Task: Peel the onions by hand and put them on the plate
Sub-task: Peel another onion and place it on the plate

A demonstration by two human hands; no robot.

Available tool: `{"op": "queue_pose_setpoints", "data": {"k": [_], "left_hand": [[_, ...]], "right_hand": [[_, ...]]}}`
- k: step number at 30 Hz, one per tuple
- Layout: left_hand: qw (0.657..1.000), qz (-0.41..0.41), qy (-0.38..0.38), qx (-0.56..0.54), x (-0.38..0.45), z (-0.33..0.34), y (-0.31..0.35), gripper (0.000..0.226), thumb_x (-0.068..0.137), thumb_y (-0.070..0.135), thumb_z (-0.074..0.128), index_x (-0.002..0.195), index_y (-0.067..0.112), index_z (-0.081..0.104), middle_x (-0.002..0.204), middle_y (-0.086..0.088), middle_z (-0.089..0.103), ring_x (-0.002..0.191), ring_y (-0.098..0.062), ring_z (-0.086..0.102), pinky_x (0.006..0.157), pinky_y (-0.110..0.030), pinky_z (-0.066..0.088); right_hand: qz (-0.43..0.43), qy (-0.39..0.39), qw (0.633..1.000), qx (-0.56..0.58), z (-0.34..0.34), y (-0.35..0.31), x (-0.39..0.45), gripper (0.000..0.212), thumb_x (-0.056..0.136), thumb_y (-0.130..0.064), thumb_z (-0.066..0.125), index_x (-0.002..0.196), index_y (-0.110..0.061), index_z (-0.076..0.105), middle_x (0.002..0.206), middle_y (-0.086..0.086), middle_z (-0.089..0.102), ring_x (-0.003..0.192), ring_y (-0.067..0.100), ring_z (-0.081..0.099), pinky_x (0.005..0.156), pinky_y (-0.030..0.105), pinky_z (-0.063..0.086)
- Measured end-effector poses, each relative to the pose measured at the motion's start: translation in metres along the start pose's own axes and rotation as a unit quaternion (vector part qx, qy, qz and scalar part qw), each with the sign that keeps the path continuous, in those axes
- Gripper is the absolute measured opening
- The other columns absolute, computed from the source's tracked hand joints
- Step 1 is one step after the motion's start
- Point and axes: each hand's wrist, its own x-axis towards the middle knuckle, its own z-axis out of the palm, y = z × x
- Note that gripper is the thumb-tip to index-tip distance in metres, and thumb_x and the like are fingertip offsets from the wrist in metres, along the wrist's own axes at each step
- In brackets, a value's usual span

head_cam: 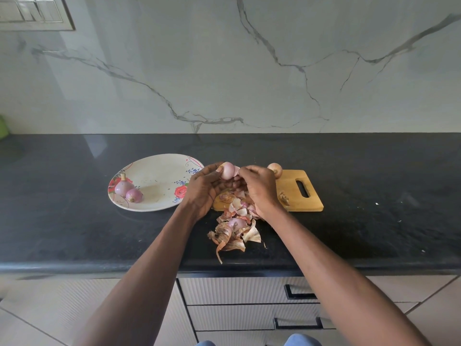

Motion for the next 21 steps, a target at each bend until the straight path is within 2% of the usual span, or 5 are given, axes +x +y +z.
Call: {"op": "queue_pose_setpoints", "data": {"k": [4, 8, 13, 16, 21], "left_hand": [[1.000, -0.002, 0.004, -0.004, 0.002, -0.001, -0.001, 0.026, 0.100, 0.005, 0.055, 0.124, -0.002, 0.059, 0.112, -0.022, 0.070, 0.093, -0.028, 0.069, 0.085, -0.034, 0.060], [1.000, 0.003, -0.001, -0.008, 0.002, -0.001, -0.002, 0.027, 0.098, 0.005, 0.057, 0.124, -0.003, 0.059, 0.112, -0.023, 0.070, 0.095, -0.029, 0.070, 0.086, -0.035, 0.061], [1.000, 0.008, -0.021, -0.021, -0.002, 0.003, 0.000, 0.041, 0.082, 0.006, 0.069, 0.121, -0.003, 0.060, 0.104, -0.020, 0.072, 0.091, -0.030, 0.072, 0.085, -0.041, 0.061], [1.000, -0.001, -0.013, -0.015, -0.002, 0.002, -0.001, 0.029, 0.091, 0.007, 0.063, 0.118, -0.003, 0.062, 0.102, -0.020, 0.071, 0.089, -0.029, 0.072, 0.081, -0.039, 0.063], [1.000, -0.004, 0.015, -0.007, -0.001, 0.002, -0.001, 0.036, 0.100, 0.016, 0.058, 0.126, -0.010, 0.057, 0.109, -0.026, 0.063, 0.085, -0.028, 0.068, 0.073, -0.033, 0.061]], "right_hand": [[0.067, -0.017, 0.995, 0.070, -0.001, -0.006, -0.001, 0.015, 0.087, -0.008, 0.064, 0.075, 0.000, 0.070, 0.064, 0.013, 0.069, 0.057, 0.022, 0.065, 0.052, 0.026, 0.054], [0.014, -0.027, 0.999, -0.021, -0.001, 0.001, 0.002, 0.031, 0.084, -0.033, 0.077, 0.081, -0.003, 0.071, 0.072, 0.013, 0.073, 0.066, 0.028, 0.071, 0.063, 0.038, 0.059], [-0.031, -0.044, 0.996, -0.074, -0.002, 0.004, 0.004, 0.011, 0.092, -0.019, 0.071, 0.085, -0.010, 0.072, 0.077, 0.008, 0.073, 0.069, 0.027, 0.072, 0.066, 0.046, 0.061], [-0.029, -0.062, 0.993, -0.100, 0.001, 0.005, 0.006, 0.012, 0.094, -0.020, 0.066, 0.083, -0.015, 0.071, 0.078, 0.005, 0.072, 0.076, 0.029, 0.071, 0.072, 0.051, 0.060], [0.000, -0.095, 0.995, -0.034, 0.000, 0.000, 0.004, 0.012, 0.095, -0.010, 0.060, 0.088, -0.005, 0.068, 0.074, 0.002, 0.067, 0.066, 0.015, 0.061, 0.069, 0.037, 0.053]]}}
